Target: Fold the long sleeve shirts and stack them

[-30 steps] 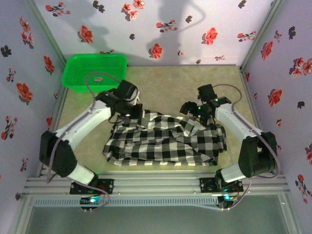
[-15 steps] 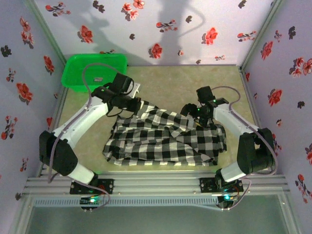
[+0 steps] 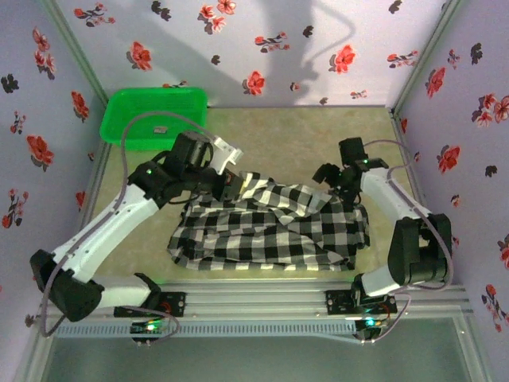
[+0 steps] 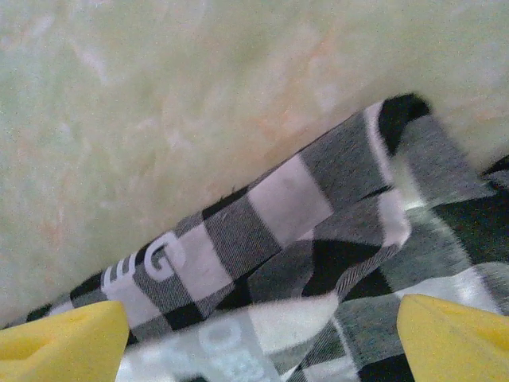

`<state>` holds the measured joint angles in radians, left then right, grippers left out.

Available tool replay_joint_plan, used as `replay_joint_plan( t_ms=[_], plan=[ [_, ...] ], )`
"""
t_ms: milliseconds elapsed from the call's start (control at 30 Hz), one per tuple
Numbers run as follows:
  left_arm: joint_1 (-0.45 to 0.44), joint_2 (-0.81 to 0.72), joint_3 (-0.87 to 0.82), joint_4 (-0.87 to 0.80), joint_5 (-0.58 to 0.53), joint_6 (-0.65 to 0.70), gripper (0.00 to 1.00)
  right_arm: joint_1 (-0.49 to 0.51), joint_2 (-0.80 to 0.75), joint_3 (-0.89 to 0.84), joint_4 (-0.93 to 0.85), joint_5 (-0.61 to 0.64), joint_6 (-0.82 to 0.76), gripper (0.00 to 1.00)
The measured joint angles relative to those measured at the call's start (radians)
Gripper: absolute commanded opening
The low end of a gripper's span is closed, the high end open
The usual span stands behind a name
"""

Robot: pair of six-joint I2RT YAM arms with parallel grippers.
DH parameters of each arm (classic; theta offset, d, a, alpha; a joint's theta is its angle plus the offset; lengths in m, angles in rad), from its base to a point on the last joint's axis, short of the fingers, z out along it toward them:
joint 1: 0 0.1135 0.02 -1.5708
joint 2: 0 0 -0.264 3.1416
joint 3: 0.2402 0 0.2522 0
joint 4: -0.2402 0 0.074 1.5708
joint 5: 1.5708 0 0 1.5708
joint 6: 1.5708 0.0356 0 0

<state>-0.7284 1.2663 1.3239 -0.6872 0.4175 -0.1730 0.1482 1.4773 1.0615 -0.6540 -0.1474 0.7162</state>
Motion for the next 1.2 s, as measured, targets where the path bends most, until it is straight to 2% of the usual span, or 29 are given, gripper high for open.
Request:
replay_joint_plan(
  t_ms=[133, 200, 267, 367, 467, 700, 733, 767, 800, 867, 967, 1033, 1067, 1100, 1200],
  plan=[
    [-0.130, -0.010, 0.000, -0.015, 0.033, 0.005, 0.08, -0.037, 0.027, 0.087, -0.016, -0.002, -0.010, 0.87],
    [-0.188, -0.009, 0.000, -0.047, 0.042, 0.017, 0.09, -0.037, 0.068, 0.148, -0.016, -0.024, -0.018, 0.82],
    [-0.238, -0.012, -0.008, -0.082, 0.052, 0.037, 0.09, -0.037, 0.122, 0.199, -0.014, -0.064, -0.029, 0.71],
    [-0.267, -0.037, -0.064, -0.133, 0.058, 0.063, 0.11, -0.023, 0.197, 0.235, -0.014, -0.106, -0.036, 0.56],
    [-0.273, -0.082, -0.143, -0.197, 0.055, 0.087, 0.11, 0.017, 0.236, 0.223, -0.027, -0.119, -0.030, 0.43],
    [-0.343, -0.105, -0.215, -0.290, -0.003, 0.137, 0.13, 0.124, 0.239, 0.024, -0.013, -0.105, 0.071, 0.27],
    [-0.347, -0.105, -0.215, -0.290, -0.013, 0.144, 0.19, 0.131, 0.240, -0.006, -0.013, -0.095, 0.089, 0.26],
    [-0.347, -0.103, -0.215, -0.291, -0.021, 0.151, 0.36, 0.136, 0.241, -0.028, -0.013, -0.087, 0.106, 0.26],
    [-0.347, -0.101, -0.215, -0.291, -0.027, 0.158, 0.48, 0.139, 0.242, -0.043, -0.009, -0.080, 0.121, 0.25],
    [-0.347, -0.092, -0.215, -0.291, -0.040, 0.168, 0.65, 0.142, 0.243, -0.071, 0.016, -0.067, 0.154, 0.25],
    [-0.347, -0.084, -0.215, -0.286, -0.063, 0.165, 0.80, 0.140, 0.240, -0.079, 0.039, -0.060, 0.187, 0.25],
    [-0.330, -0.084, -0.215, -0.271, -0.070, 0.146, 0.85, 0.137, 0.238, -0.082, 0.056, -0.058, 0.199, 0.26],
    [-0.308, -0.083, -0.215, -0.260, -0.073, 0.131, 0.86, 0.132, 0.238, -0.082, 0.068, -0.059, 0.203, 0.26],
    [-0.278, -0.078, -0.214, -0.249, -0.073, 0.116, 0.91, 0.124, 0.240, -0.082, 0.082, -0.060, 0.204, 0.26],
    [-0.153, -0.017, -0.191, -0.208, -0.061, 0.055, 0.98, 0.082, 0.262, -0.068, 0.131, -0.066, 0.206, 0.26]
  ],
)
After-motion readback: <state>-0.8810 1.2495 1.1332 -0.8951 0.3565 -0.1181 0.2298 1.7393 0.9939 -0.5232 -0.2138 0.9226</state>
